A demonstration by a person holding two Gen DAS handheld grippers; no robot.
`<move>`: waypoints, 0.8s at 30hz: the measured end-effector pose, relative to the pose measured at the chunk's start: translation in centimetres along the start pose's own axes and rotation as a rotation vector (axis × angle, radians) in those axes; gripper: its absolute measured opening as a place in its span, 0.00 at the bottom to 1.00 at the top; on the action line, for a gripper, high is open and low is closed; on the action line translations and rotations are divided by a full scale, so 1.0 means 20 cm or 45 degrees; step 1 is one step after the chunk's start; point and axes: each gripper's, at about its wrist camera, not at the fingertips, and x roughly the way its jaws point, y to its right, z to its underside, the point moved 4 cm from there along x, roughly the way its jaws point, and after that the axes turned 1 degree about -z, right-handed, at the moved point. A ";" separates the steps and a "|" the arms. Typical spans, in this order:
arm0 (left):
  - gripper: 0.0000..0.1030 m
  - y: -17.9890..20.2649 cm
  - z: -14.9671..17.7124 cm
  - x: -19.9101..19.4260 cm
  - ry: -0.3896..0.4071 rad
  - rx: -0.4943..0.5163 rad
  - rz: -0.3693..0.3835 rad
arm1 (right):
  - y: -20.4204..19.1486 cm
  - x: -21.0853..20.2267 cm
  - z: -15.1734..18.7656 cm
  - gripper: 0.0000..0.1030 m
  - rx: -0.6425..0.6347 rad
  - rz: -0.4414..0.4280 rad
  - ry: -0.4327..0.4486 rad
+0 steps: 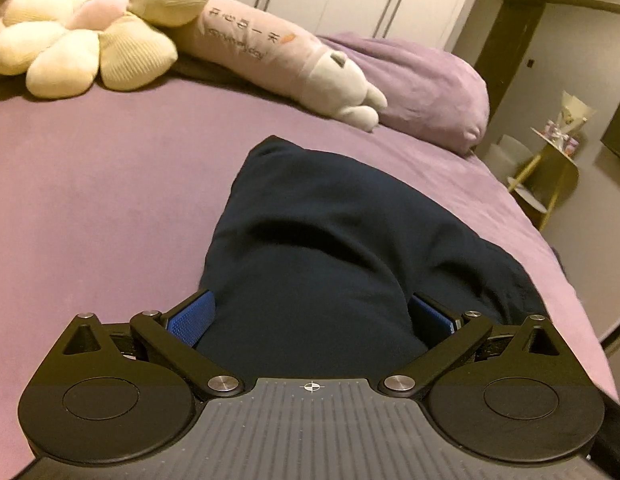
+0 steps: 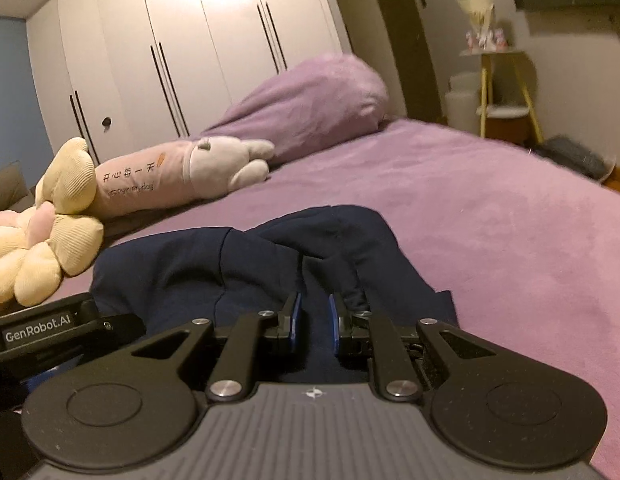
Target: Fold large clothes
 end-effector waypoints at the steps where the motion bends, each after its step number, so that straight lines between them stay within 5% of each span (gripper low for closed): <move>1: 1.00 -0.02 -0.01 -0.02 -0.027 -0.001 0.029 | 0.02 -0.01 -0.02 0.14 0.036 -0.026 -0.025; 4: 1.00 -0.16 -0.01 -0.15 -0.130 -0.065 0.218 | 0.12 -0.08 -0.09 0.17 0.178 -0.166 -0.163; 7: 1.00 -0.36 0.05 -0.27 -0.235 -0.148 0.355 | 0.32 -0.26 -0.11 0.62 0.317 -0.276 -0.246; 13: 1.00 -0.51 0.24 -0.29 -0.373 -0.368 0.530 | 0.69 -0.35 0.05 0.63 0.649 -0.419 -0.477; 16: 1.00 -0.54 0.28 -0.25 -0.380 -0.464 0.560 | 0.71 -0.28 0.14 0.66 0.789 -0.529 -0.548; 24: 0.99 -0.44 0.24 -0.14 -0.399 -0.520 0.617 | 0.66 -0.14 0.19 0.68 0.857 -0.600 -0.584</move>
